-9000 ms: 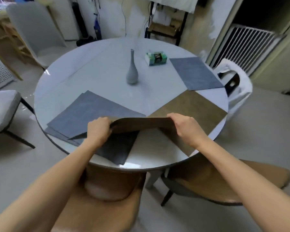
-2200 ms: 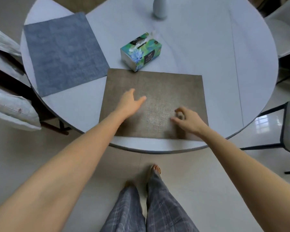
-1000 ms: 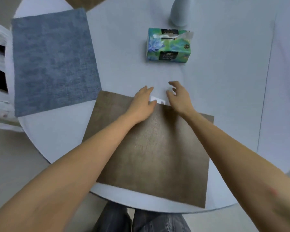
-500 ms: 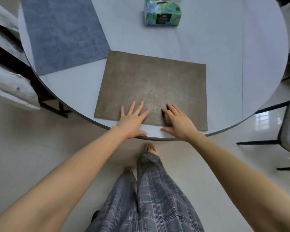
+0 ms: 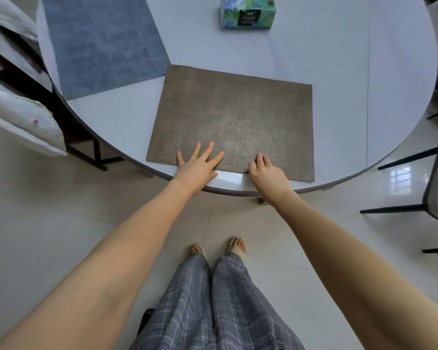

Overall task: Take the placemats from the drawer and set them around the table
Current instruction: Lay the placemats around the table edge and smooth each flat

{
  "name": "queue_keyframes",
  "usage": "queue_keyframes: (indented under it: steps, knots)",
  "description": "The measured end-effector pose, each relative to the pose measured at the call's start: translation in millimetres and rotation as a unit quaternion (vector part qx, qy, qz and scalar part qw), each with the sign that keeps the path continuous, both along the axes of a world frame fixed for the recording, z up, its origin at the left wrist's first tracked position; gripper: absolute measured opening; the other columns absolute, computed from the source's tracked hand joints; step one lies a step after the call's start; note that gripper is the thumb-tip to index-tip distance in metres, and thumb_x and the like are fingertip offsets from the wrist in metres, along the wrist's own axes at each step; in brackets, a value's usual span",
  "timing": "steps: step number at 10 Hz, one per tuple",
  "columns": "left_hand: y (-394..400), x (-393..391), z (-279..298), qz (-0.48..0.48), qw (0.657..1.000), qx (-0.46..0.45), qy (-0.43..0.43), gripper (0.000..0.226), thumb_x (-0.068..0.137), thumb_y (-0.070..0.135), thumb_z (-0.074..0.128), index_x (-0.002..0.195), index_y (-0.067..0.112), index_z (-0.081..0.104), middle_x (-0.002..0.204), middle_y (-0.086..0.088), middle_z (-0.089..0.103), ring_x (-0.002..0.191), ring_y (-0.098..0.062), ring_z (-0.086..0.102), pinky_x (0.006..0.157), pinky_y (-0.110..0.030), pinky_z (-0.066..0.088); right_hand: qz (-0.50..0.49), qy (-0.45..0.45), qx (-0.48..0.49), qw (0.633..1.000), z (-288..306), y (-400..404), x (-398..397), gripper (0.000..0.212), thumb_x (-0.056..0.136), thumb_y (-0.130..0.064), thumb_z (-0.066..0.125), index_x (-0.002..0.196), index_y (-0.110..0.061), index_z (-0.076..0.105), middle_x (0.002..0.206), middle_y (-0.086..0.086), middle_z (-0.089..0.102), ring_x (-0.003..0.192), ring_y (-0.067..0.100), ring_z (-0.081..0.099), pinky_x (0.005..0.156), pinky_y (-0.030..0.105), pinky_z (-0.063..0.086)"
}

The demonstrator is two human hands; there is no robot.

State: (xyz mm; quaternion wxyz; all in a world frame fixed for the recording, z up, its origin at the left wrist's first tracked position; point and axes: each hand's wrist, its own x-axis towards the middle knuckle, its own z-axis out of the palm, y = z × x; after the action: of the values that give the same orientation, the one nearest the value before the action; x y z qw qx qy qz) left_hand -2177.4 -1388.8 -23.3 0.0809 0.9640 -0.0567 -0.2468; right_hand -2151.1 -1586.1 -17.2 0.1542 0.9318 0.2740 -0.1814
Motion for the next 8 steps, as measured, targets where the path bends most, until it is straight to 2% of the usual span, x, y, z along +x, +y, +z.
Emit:
queue_keyframes:
  steps: [1, 2, 3, 4, 5, 6, 7, 8]
  knots:
    - [-1.9, -2.5, -1.2, 0.01, 1.0, -0.003, -0.004, 0.057, 0.104, 0.035, 0.032, 0.153, 0.035, 0.005, 0.162, 0.001, -0.008, 0.148, -0.03, -0.009, 0.108, -0.071, 0.004, -0.02, 0.008, 0.038, 0.999, -1.9, 0.2, 0.0, 0.04, 0.033, 0.019, 0.08, 0.065, 0.008, 0.059, 0.092, 0.036, 0.064, 0.082, 0.045, 0.067, 0.036, 0.035, 0.048]
    - [-2.6, -3.6, -3.1, 0.018, 1.0, -0.006, -0.01, 0.055, 0.104, 0.033, 0.032, 0.153, 0.035, 0.006, 0.162, 0.001, -0.007, 0.149, -0.03, -0.008, 0.107, -0.071, 0.004, -0.039, -0.007, 0.055, 0.998, -10.7, -1.2, 2.7, 0.042, 0.029, 0.02, 0.08, 0.061, 0.006, 0.057, 0.084, 0.033, 0.065, 0.076, 0.043, 0.067, 0.035, 0.034, 0.047]
    - [-3.9, -5.0, -3.8, 0.028, 0.999, -0.015, -0.013, 0.054, 0.104, 0.032, 0.031, 0.153, 0.036, 0.009, 0.162, 0.002, -0.006, 0.149, -0.03, -0.008, 0.108, -0.071, 0.004, -0.052, 0.013, 0.037, 0.998, 1.6, 3.1, -1.2, 0.031, 0.054, 0.018, 0.076, 0.078, 0.008, 0.06, 0.106, 0.033, 0.061, 0.099, 0.043, 0.063, 0.053, 0.04, 0.054]
    - [-5.6, -7.3, -4.4, 0.043, 0.999, -0.022, -0.015, 0.053, 0.105, 0.03, 0.031, 0.152, 0.037, 0.01, 0.162, 0.003, -0.007, 0.149, -0.028, -0.009, 0.11, -0.071, 0.002, -0.044, 0.006, 0.072, 0.996, 2.0, -0.1, -3.3, 0.032, 0.077, 0.018, 0.056, 0.107, 0.009, 0.054, 0.136, 0.032, 0.041, 0.126, 0.041, 0.043, 0.079, 0.045, 0.051]
    - [-6.1, -5.9, -4.7, 0.055, 0.998, -0.032, -0.015, 0.052, 0.105, 0.025, 0.03, 0.152, 0.038, 0.011, 0.162, 0.004, -0.006, 0.149, -0.027, -0.01, 0.11, -0.07, 0.0, -0.061, -0.019, 0.073, 0.995, 4.9, -7.1, -6.4, 0.041, 0.069, 0.018, 0.063, 0.108, 0.007, 0.054, 0.135, 0.029, 0.046, 0.121, 0.04, 0.049, 0.074, 0.043, 0.052]
    - [-6.4, -3.1, -4.0, 0.063, 0.997, -0.041, -0.012, 0.053, 0.105, 0.021, 0.031, 0.152, 0.038, 0.014, 0.162, 0.004, -0.004, 0.149, -0.027, -0.009, 0.11, -0.07, 0.0, -0.106, -0.034, 0.053, 0.992, 5.9, -15.4, -6.5, 0.037, 0.072, 0.015, 0.058, 0.106, 0.001, 0.052, 0.127, 0.025, 0.05, 0.113, 0.038, 0.052, 0.07, 0.039, 0.049]
    - [-6.9, -2.9, -4.2, 0.066, 0.997, -0.042, -0.013, 0.053, 0.104, 0.02, 0.032, 0.151, 0.039, 0.015, 0.162, 0.005, -0.003, 0.149, -0.027, -0.008, 0.11, -0.07, 0.0, -0.118, -0.033, 0.025, 0.992, 5.7, -20.2, -6.4, 0.037, 0.077, 0.015, 0.055, 0.111, 0.002, 0.051, 0.133, 0.027, 0.046, 0.12, 0.038, 0.048, 0.078, 0.039, 0.05]
    - [-6.4, -2.8, -4.6, 0.065, 0.997, -0.04, -0.014, 0.053, 0.105, 0.021, 0.032, 0.151, 0.039, 0.016, 0.162, 0.005, -0.003, 0.149, -0.027, -0.008, 0.11, -0.07, 0.0, -0.118, -0.036, 0.014, 0.992, 5.1, -17.8, -7.4, 0.033, 0.079, 0.016, 0.052, 0.108, 0.002, 0.054, 0.128, 0.028, 0.049, 0.115, 0.038, 0.052, 0.08, 0.039, 0.05]
